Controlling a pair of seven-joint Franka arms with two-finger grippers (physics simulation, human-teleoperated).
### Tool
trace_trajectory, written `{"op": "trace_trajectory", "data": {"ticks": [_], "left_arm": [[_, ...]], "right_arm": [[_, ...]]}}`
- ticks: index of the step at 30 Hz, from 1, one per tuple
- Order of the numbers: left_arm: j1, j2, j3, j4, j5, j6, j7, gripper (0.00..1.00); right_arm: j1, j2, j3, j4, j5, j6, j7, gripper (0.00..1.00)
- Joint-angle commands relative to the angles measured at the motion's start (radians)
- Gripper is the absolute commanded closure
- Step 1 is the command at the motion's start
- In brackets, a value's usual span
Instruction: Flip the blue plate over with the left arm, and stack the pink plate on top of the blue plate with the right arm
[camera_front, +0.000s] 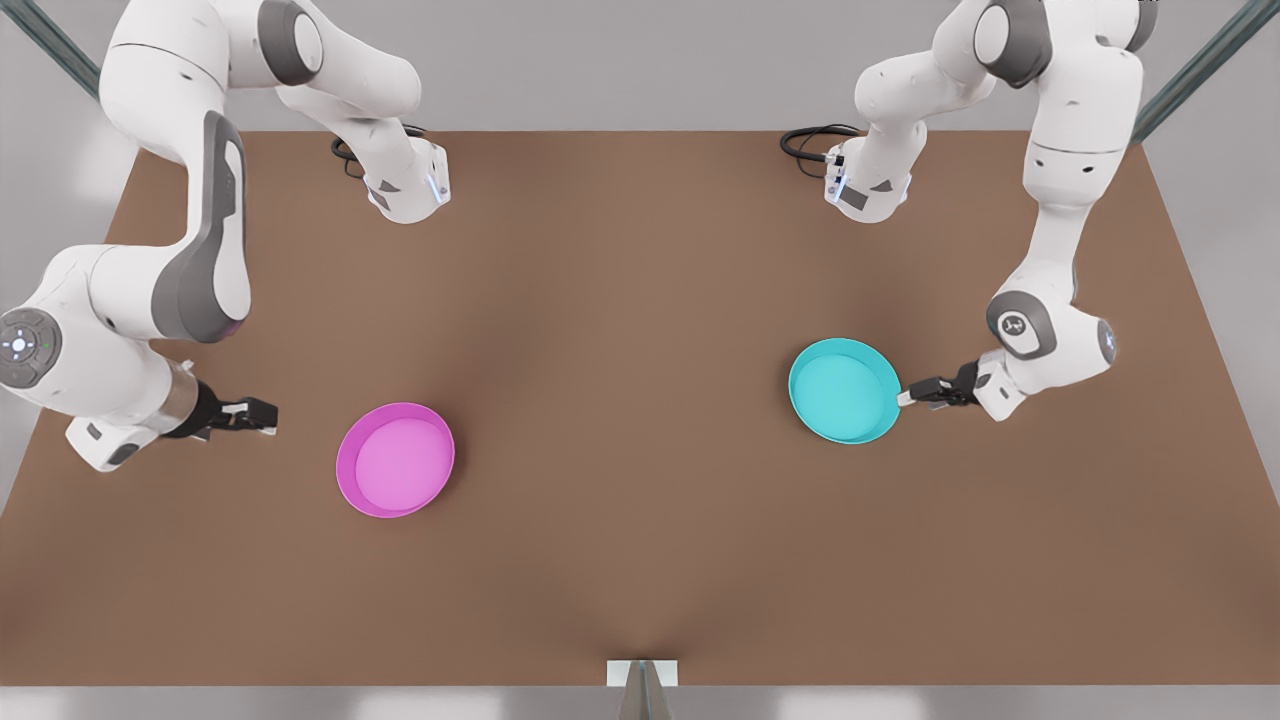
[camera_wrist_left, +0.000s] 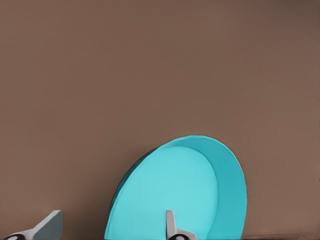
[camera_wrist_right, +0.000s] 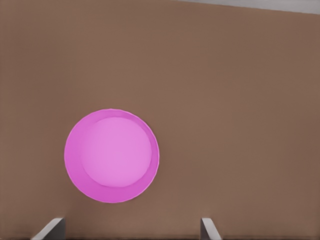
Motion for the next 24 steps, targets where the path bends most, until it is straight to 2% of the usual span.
{"op": "trace_trajectory", "data": {"ticks": [1,10,14,16,22,24], "left_arm": [[-0.005,0.023,-0.01,0.001,-0.002,-0.003,0.223,0.0],[-0.02,0.064,-0.028,0.003,0.0,-0.027,0.22,0.01],[-0.022,0.069,-0.028,0.006,0.0,-0.027,0.22,0.24],[-0.022,0.075,-0.028,0.009,0.0,-0.026,0.219,0.31],[-0.02,0.107,-0.028,0.032,0.003,-0.026,0.217,0.31],[-0.022,0.11,-0.028,0.036,0.003,-0.026,0.216,0.4]], "right_arm": [[0.002,0.0,0.002,-0.002,-0.001,-0.082,-0.024,0.0],[0.063,-0.008,0.002,0.009,-0.005,-0.085,-0.018,0.0],[0.066,-0.007,0.0,0.05,-0.01,-0.088,-0.023,0.0],[0.068,-0.007,0.0,0.049,-0.012,-0.087,-0.012,0.0],[0.068,0.01,0.0,0.043,-0.012,-0.076,-0.01,0.0],[0.069,0.016,0.0,0.044,-0.01,-0.074,-0.01,0.0]]}}
